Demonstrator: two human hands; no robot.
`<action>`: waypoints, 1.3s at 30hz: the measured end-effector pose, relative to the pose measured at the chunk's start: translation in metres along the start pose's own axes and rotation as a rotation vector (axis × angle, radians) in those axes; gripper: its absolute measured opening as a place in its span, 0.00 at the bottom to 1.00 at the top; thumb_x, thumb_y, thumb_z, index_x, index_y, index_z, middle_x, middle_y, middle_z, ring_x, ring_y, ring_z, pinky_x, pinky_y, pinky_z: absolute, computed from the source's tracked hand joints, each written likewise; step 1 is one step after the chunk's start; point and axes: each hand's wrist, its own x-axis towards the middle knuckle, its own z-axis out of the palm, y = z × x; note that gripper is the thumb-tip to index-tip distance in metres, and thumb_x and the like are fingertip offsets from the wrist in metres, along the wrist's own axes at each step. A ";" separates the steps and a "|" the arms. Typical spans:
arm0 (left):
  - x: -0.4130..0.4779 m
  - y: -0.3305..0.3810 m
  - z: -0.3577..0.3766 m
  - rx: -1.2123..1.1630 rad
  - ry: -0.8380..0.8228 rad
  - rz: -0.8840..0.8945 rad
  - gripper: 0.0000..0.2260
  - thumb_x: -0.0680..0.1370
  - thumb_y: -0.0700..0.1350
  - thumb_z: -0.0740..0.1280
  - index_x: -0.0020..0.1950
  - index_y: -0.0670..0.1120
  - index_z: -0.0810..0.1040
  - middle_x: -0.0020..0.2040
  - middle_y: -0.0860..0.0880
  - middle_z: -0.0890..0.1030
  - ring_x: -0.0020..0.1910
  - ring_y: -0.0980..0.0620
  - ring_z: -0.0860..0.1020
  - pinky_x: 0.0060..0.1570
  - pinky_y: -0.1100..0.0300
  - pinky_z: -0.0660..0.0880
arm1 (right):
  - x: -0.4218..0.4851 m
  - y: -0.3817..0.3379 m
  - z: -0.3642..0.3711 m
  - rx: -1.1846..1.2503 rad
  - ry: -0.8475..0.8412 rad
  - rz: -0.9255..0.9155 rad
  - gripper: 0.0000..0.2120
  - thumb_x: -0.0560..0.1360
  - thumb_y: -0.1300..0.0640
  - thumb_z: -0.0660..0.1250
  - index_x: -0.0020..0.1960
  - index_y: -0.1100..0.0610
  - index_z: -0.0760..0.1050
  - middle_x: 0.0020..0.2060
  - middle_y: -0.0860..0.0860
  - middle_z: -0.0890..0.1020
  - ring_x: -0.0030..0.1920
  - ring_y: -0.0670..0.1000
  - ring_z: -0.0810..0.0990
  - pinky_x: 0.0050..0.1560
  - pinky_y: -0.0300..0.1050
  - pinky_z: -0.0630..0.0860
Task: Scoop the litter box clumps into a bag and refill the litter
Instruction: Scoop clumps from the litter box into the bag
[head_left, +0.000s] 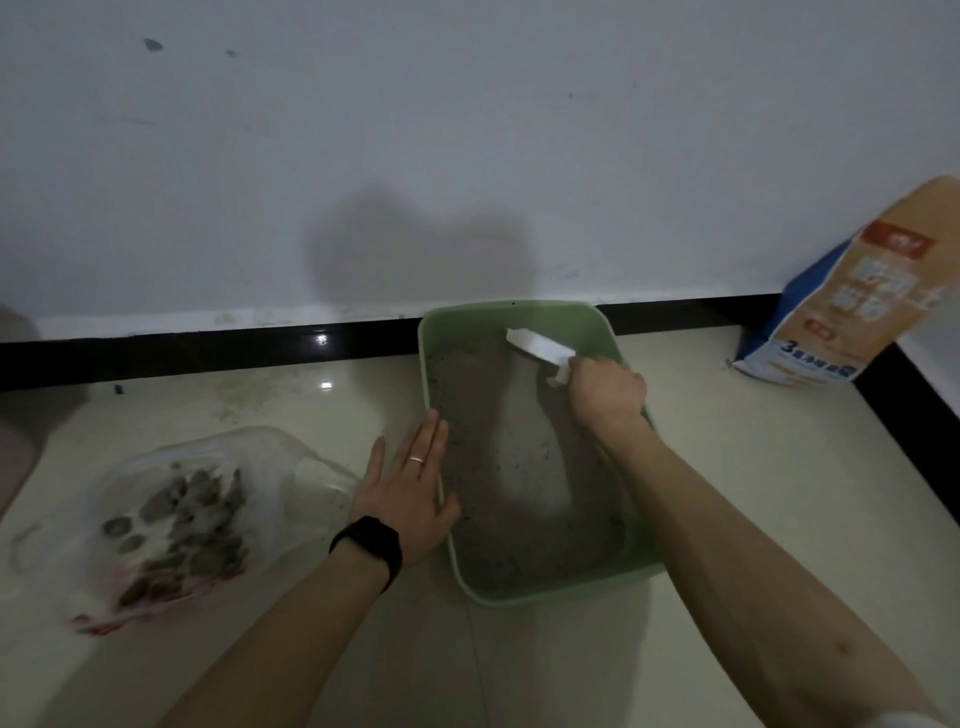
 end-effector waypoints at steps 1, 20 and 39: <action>0.000 0.000 -0.001 0.015 0.001 0.000 0.36 0.78 0.62 0.46 0.72 0.50 0.24 0.74 0.53 0.26 0.76 0.55 0.35 0.73 0.45 0.35 | 0.006 -0.010 0.001 -0.028 -0.024 -0.019 0.14 0.80 0.54 0.58 0.61 0.54 0.77 0.55 0.55 0.81 0.56 0.58 0.79 0.49 0.48 0.71; 0.003 0.000 -0.014 0.114 -0.070 0.037 0.37 0.78 0.65 0.46 0.78 0.47 0.33 0.78 0.49 0.32 0.77 0.51 0.37 0.73 0.43 0.37 | -0.172 0.046 -0.003 0.002 -0.115 -0.051 0.19 0.78 0.45 0.57 0.69 0.38 0.70 0.54 0.47 0.81 0.53 0.55 0.82 0.49 0.47 0.77; -0.106 -0.264 -0.105 -0.053 -0.445 -0.658 0.41 0.74 0.67 0.62 0.79 0.50 0.51 0.76 0.44 0.61 0.70 0.41 0.66 0.65 0.48 0.69 | -0.069 -0.209 -0.061 0.651 -0.247 -0.460 0.07 0.75 0.55 0.64 0.42 0.49 0.79 0.37 0.47 0.84 0.34 0.47 0.80 0.38 0.46 0.76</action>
